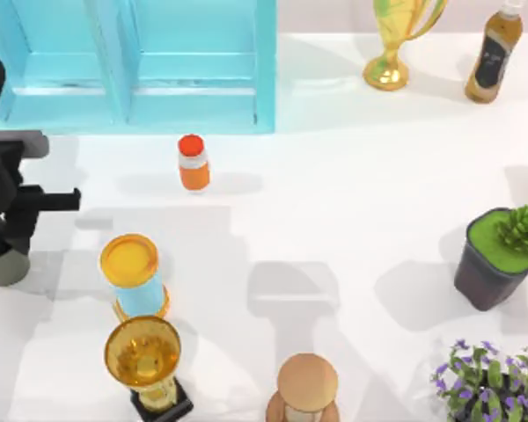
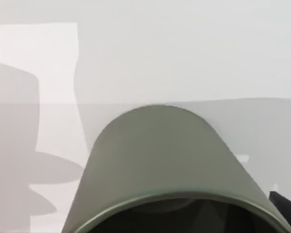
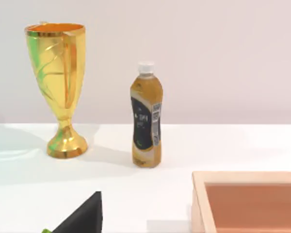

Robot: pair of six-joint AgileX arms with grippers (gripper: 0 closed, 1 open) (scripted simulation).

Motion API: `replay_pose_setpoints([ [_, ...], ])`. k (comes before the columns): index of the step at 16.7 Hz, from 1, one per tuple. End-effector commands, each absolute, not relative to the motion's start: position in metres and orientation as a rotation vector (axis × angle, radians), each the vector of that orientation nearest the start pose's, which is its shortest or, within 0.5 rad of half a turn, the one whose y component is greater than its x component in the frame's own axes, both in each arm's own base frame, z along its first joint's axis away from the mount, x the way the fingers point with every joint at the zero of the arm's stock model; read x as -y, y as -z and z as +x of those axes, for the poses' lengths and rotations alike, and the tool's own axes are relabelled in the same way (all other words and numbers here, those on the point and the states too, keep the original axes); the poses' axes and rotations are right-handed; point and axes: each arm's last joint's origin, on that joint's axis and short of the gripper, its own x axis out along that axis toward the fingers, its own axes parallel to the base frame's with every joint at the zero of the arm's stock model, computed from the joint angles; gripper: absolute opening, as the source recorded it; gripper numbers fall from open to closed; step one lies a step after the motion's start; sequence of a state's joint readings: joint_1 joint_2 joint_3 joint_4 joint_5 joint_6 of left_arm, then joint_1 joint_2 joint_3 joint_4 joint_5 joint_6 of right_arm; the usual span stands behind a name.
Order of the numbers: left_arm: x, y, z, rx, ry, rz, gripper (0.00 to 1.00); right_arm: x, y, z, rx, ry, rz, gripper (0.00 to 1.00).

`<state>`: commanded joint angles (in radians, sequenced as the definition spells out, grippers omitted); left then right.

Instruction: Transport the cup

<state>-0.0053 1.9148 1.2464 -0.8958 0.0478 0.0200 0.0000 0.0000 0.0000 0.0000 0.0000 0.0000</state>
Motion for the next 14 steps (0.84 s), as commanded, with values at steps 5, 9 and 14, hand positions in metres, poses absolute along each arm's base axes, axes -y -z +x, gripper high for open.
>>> replay_pose_setpoints([
  [5,0.0008,-0.1445,0.345,-1.563,0.052,-0.021,0.75,0.0012,-0.16,0.1057,0.0,0.0,0.0,1.0],
  [9,0.0008,-0.1445,0.345,-1.563,0.052,-0.021,1.0,0.0012,-0.16,0.1057,0.0,0.0,0.0,1.0],
  [14,0.0008,-0.1445,0.345,-1.563,0.052,-0.021,1.0,0.0012,-0.16,0.1057,0.0,0.0,0.0,1.0],
])
